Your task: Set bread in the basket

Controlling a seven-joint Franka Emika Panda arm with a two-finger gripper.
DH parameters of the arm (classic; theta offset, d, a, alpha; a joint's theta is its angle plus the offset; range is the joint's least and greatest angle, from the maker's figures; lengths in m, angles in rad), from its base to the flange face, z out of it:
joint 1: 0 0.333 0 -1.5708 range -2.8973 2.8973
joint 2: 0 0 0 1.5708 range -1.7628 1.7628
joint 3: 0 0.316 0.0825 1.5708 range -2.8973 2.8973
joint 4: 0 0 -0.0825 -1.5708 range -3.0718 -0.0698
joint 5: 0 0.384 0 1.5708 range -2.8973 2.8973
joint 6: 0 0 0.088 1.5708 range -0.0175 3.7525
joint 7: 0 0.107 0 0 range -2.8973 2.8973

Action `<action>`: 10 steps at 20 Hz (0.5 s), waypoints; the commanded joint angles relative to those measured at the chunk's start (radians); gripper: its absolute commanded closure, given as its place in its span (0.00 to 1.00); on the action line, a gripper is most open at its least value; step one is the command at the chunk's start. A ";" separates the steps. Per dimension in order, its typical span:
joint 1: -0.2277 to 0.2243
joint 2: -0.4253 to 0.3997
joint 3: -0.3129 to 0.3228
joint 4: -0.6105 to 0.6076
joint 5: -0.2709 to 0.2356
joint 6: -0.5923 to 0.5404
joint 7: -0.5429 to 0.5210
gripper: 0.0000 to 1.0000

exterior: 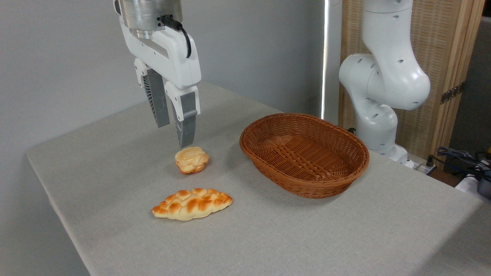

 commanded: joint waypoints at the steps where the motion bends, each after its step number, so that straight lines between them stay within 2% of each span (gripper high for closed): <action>1: -0.002 0.004 -0.001 0.001 0.007 -0.006 0.002 0.00; 10: -0.002 0.005 -0.007 -0.016 0.010 -0.026 -0.001 0.00</action>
